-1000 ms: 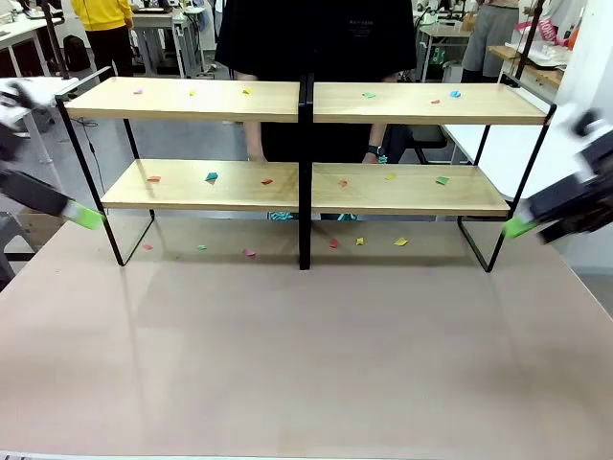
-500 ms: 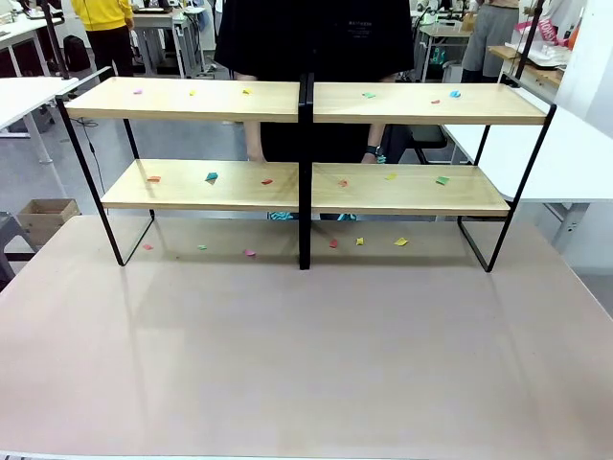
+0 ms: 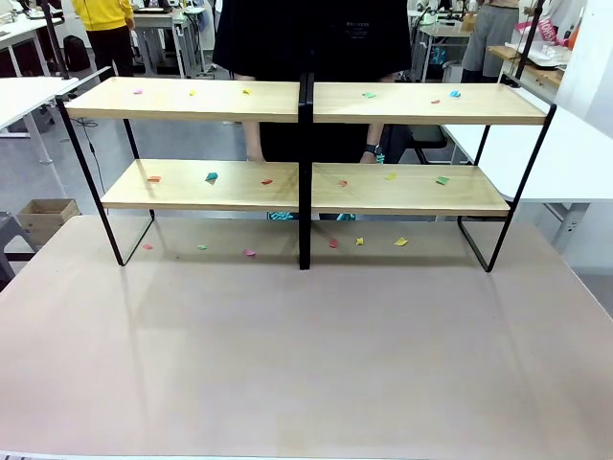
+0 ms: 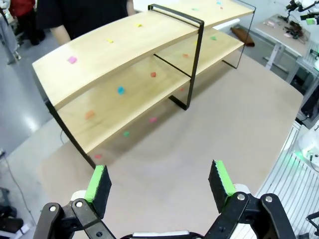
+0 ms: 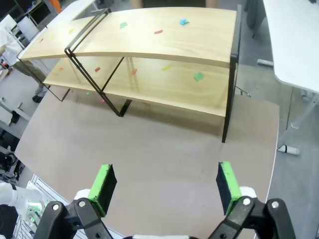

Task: Clean the shelves.
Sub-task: Pick up the Duster when the human hands it over.

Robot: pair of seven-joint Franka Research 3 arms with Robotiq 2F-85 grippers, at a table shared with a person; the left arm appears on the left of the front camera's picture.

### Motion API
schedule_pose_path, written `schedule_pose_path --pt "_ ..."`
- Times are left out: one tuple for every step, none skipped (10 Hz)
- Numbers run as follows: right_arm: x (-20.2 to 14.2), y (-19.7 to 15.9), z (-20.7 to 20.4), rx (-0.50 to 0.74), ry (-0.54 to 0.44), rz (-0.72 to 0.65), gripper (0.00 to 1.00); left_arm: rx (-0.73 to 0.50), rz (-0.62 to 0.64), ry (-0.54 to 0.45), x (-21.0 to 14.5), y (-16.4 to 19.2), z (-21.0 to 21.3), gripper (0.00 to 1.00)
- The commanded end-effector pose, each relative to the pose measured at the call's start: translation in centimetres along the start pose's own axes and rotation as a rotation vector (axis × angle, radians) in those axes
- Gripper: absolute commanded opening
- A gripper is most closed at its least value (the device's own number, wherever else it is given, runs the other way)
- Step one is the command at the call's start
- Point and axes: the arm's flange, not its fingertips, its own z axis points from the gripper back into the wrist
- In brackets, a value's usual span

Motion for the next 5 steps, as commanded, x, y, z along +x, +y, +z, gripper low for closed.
schedule_pose_path --pt "0.9 -0.3 -0.4 0.017 -0.009 0.052 1.0 0.005 0.004 0.011 -2.9 -1.2 -2.2 1.0" --pt "1.1 0.0 0.0 0.025 -0.031 0.073 1.0 0.008 -0.004 -0.008 -2.7 -1.2 -2.2 1.0" --pt "1.2 0.3 0.5 0.035 -0.059 0.085 1.0 0.021 -0.004 -0.033 -2.7 -0.9 -2.0 1.0" --pt "1.4 0.5 0.9 0.042 -0.076 0.095 1.0 0.028 -0.003 -0.042 -2.7 -0.7 -1.8 1.0" --pt "1.5 0.8 1.0 0.047 -0.069 0.113 1.0 0.025 -0.003 -0.047 -2.9 -0.6 -1.6 1.0"
